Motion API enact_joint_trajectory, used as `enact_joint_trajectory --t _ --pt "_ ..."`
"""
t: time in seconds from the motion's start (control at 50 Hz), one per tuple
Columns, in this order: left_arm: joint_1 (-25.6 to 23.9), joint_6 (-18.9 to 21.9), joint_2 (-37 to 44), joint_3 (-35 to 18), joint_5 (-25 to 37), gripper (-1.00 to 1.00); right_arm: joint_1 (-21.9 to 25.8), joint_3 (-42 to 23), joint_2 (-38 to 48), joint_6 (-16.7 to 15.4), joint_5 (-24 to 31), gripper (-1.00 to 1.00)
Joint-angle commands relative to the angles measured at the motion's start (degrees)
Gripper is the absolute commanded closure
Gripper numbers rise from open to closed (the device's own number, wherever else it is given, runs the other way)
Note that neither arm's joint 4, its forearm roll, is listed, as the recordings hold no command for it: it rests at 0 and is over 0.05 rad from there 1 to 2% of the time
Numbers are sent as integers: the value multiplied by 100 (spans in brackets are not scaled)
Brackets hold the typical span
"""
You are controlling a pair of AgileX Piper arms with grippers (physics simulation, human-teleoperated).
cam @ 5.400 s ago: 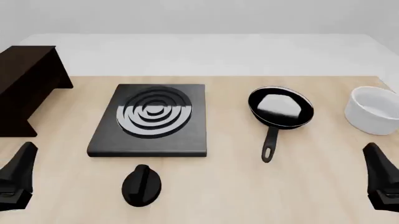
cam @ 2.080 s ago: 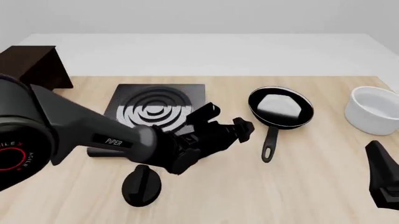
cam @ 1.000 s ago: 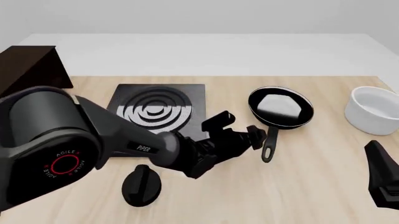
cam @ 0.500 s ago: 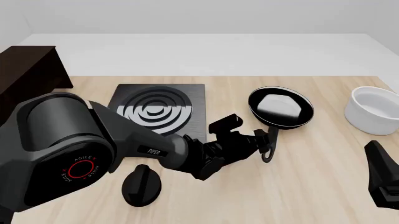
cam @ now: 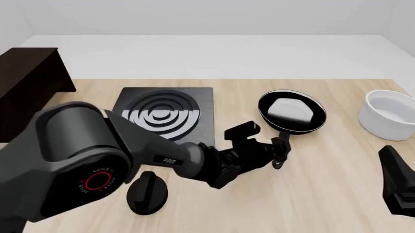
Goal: Put the frying pan on top of the cabinet.
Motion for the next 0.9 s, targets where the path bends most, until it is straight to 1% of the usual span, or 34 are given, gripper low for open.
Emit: enact_joint_trajectory --t 0.02,0.22,0.24,0.26,0.28,0.3,0.34,0.36,0.44,0.52,0.7,0.8,0.82,0.9 --pt "-28 -20 192 -190 115 -100 6 -2 19 6 -15 -100" --pt "-45 18 220 -203 111 -100 -3 -2 -42 17 43 -100" --pt "26 75 257 -275 217 -100 -5 -8 -36 21 43 -100" --pt "16 67 279 -267 177 -100 -8 -13 -35 23 47 -100" --pt "60 187 225 -256 181 -100 -8 -16 -38 21 51 -100" --pt "317 493 232 -438 497 100 -11 -14 -41 19 51 -100" --pt "123 364 181 -304 352 100 -12 1 -51 17 47 -100" --pt "169 403 189 -339 399 100 -14 13 -63 22 47 -100" --pt "116 291 170 -279 305 100 -15 17 -74 17 54 -100" --pt "100 276 151 -230 255 100 -12 11 -68 19 53 -100" --pt "201 315 175 -214 248 100 -12 2 -35 16 27 -100" --pt "212 428 -9 -92 202 100 -11 17 -72 7 46 -100" --pt "277 480 -63 -77 221 100 -12 17 -68 6 43 -100" --pt "273 511 -227 68 130 100 -9 3 -66 -4 55 -100"
